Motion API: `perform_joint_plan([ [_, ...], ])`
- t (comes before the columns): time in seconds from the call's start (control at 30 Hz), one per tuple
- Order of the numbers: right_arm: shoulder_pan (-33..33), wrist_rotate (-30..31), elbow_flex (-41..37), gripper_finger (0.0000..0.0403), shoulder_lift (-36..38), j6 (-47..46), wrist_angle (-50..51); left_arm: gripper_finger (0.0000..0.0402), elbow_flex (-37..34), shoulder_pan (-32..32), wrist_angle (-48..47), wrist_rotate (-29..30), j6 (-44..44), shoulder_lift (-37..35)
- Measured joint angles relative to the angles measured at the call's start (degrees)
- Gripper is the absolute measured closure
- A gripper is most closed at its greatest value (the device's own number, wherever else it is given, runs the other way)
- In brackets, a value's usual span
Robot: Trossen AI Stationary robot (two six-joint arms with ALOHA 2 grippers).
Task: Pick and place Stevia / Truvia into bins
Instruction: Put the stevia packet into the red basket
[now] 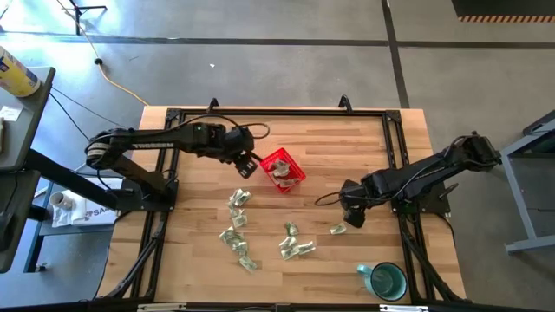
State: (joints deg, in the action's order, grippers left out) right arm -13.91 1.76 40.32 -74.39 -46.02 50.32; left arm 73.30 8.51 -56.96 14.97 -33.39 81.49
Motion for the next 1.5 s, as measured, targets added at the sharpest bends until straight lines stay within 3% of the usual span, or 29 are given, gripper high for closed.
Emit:
perform_joint_plan([
  [0.37,-7.33,0.36,0.00,0.0114,-5.73,-15.21,-3.94,0.0197,-0.02,-0.74,-1.21,2.19,-0.49,-0.02],
  [0.7,-7.72,1.24,0.20,0.0120,-12.08,-24.57,-5.19,0.0200,-0.02,-0.66,-0.60,2.87,2.08,-0.02],
  [0.87,-7.45,0.21,0.28,0.0190,-12.78,-24.94,-5.75,0.0204,-0.02,-0.66,-0.60,3.69,2.19,-0.02],
  [1.07,-5.77,-0.87,0.21,0.0353,-12.83,-23.71,-7.88,0.0207,0.00,-0.66,-1.99,3.69,2.10,-0.02],
  [1.13,-4.54,0.42,0.76,0.0389,-12.45,-21.95,-9.02,0.0210,0.00,-0.66,-4.23,3.69,2.09,0.00],
  [1.33,2.96,11.86,8.19,0.0391,-8.07,-14.68,-9.28,0.0219,0.00,-2.84,-12.49,4.47,-0.80,-0.29],
  [1.5,13.34,12.11,16.36,0.0389,-7.40,0.25,-16.46,0.0220,-0.63,-7.28,-13.58,6.77,-4.67,-2.01],
])
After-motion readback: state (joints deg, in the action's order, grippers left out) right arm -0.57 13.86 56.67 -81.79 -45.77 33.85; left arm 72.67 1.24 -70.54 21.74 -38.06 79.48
